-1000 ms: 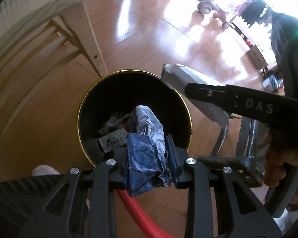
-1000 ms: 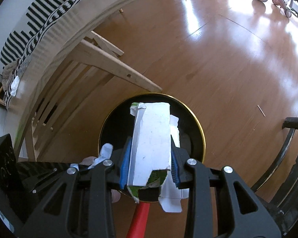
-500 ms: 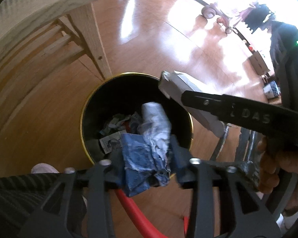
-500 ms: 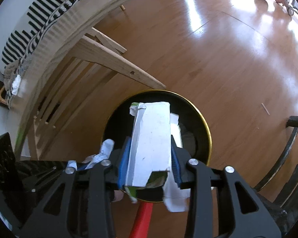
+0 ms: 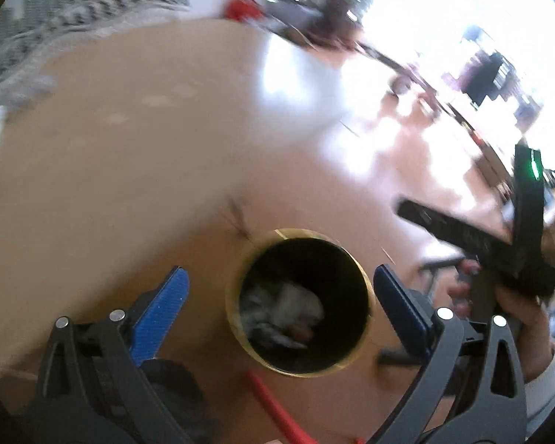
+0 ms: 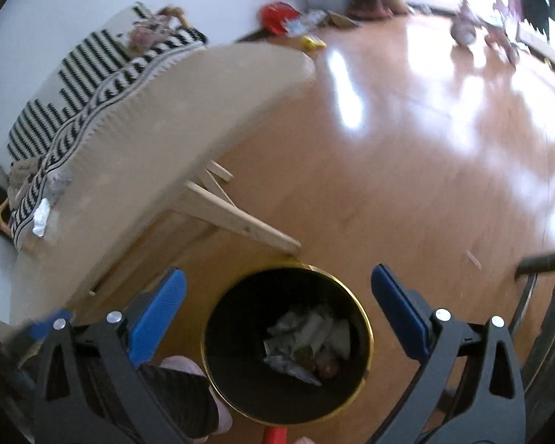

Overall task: Collect trash
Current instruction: 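Move both open grippers back over the white tissue and pill blister pack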

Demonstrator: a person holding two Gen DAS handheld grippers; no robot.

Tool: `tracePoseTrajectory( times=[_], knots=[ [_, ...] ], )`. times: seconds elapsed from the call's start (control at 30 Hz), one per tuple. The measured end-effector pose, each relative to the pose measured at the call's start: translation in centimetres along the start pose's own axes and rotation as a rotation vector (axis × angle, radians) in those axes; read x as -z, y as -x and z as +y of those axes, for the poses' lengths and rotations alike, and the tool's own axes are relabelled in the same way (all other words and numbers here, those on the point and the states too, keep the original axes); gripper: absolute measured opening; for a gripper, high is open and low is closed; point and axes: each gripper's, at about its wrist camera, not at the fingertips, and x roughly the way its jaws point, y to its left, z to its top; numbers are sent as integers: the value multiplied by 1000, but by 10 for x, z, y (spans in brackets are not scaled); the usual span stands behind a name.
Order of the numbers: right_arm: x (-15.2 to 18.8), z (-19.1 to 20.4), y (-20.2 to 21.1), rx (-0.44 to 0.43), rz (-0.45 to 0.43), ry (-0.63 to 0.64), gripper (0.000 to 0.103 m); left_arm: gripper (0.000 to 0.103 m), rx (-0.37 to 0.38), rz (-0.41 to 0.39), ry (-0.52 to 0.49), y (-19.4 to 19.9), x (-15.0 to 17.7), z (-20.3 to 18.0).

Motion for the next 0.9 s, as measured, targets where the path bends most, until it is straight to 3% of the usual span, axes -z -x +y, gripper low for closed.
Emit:
tracePoseTrajectory(
  times=[0.17,0.37,0.47,0.67,0.8,0.9],
  knots=[
    [-19,70,-7,-69,-52,162,97,97,-220,-104,175,53,-19,108],
    [-42,183,-52,-184,1,423,97,97,-398,-94,362,78,-31,229],
    [-54,239,-83,-242,43,521,97,97,-424,-72,405,71,-41,269],
    [-55,319,-146,-254,127,706,97,97,-417,27,444,31,-60,320],
    [-61,354,-185,-247,161,795,97,97,-501,33,356,12,-76,336],
    [-67,374,-211,-254,144,842,98,97,-502,14,313,2,-94,347]
  ],
)
